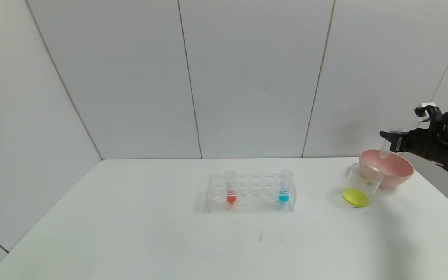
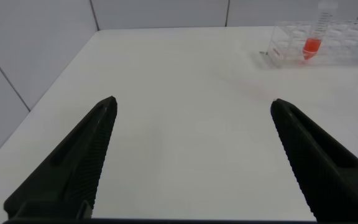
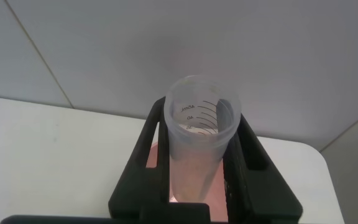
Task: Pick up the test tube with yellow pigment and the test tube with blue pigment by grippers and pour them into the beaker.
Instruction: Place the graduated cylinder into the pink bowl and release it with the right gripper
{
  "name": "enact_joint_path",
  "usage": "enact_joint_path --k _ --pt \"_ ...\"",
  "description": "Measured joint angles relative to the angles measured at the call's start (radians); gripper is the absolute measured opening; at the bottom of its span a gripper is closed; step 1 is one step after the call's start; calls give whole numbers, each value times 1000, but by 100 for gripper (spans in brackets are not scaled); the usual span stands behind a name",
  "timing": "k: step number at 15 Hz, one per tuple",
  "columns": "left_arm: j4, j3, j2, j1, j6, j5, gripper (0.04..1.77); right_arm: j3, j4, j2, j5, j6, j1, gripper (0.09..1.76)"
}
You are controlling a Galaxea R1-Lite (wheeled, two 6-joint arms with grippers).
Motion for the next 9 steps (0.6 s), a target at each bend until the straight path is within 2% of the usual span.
enact_joint_path --k 5,6,9 --pt "0 0 0 0 0 0 176 -60 -4 78 -2 0 0 55" --pt "0 0 0 0 0 0 176 -68 -6 94 -1 0 0 61" --pt "0 0 0 0 0 0 176 -91 -13 121 -3 0 3 95"
